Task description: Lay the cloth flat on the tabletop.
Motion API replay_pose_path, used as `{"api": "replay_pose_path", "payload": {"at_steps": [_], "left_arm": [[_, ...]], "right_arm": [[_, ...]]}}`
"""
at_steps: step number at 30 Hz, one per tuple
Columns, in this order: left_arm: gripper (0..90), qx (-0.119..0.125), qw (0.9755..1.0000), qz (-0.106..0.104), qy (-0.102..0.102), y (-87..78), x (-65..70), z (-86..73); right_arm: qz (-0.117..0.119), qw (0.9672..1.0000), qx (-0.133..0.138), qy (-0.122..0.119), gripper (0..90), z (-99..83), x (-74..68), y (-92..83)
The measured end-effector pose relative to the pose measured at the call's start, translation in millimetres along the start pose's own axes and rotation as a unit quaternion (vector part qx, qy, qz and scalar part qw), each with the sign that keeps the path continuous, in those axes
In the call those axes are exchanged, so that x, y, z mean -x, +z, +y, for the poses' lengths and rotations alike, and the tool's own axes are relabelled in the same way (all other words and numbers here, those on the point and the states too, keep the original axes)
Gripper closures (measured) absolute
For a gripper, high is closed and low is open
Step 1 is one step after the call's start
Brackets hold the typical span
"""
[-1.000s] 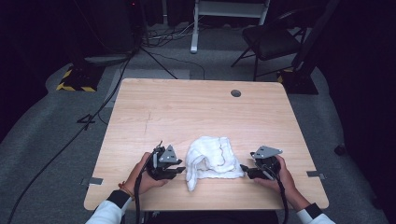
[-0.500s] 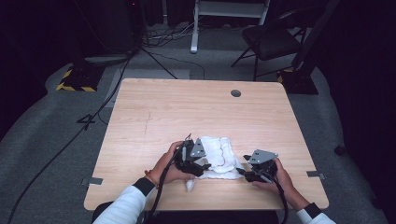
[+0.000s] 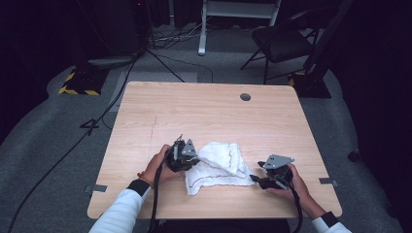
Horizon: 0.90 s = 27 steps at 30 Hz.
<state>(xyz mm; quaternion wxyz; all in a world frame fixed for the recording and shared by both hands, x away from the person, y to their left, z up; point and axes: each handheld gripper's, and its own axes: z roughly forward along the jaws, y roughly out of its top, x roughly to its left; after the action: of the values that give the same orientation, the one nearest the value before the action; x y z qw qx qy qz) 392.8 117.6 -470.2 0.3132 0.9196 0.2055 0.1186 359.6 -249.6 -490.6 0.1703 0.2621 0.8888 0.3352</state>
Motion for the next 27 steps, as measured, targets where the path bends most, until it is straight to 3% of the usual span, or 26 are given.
{"api": "replay_pose_path", "payload": {"at_steps": [5, 6, 10, 12, 15, 19, 22, 24, 27], "left_arm": [[71.2, 0.005, 0.9992, 0.016, -0.036, -11.8, -7.5, -18.3], [66.8, 0.007, 0.9988, 0.016, -0.045, -12.7, -8.7, -20.4], [44.8, 0.025, 0.9984, 0.032, -0.040, -13.9, 0.2, -14.3], [34.8, 0.043, 0.9985, 0.022, -0.026, -13.4, 9.0, -5.3], [28.3, 0.055, 0.9984, 0.013, 0.007, -8.5, 28.1, 12.6], [25.2, 0.055, 0.9975, 0.014, 0.042, -1.5, 48.2, 31.7], [25.7, 0.065, 0.9959, -0.006, 0.062, 3.0, 59.7, 43.8], [26.8, 0.061, 0.9955, -0.026, 0.068, 11.5, 64.2, 49.6], [31.8, 0.031, 0.9949, -0.044, 0.085, 28.9, 67.6, 54.5]], "right_arm": [[0.002, 1.0000, 0.000, 0.007, 38.6, -1.9, 2.4, -0.8], [0.000, 1.0000, 0.000, 0.007, 38.5, -1.7, 2.2, -0.8], [-0.001, 1.0000, -0.002, 0.006, 38.5, -1.0, 1.3, -0.8], [-0.002, 1.0000, -0.004, 0.003, 38.4, 0.0, 1.3, -0.7], [-0.004, 1.0000, -0.002, -0.002, 40.0, 1.9, -0.2, 0.1], [0.002, 0.9999, 0.003, -0.011, 44.6, 6.6, -3.0, 2.2], [0.006, 0.9998, 0.013, -0.012, 47.0, 12.3, -5.0, 4.0], [0.008, 0.9997, 0.015, -0.016, 47.5, 16.7, -6.7, 6.9], [0.013, 0.9996, 0.017, -0.020, 50.1, 23.2, -8.0, 12.7]]}}
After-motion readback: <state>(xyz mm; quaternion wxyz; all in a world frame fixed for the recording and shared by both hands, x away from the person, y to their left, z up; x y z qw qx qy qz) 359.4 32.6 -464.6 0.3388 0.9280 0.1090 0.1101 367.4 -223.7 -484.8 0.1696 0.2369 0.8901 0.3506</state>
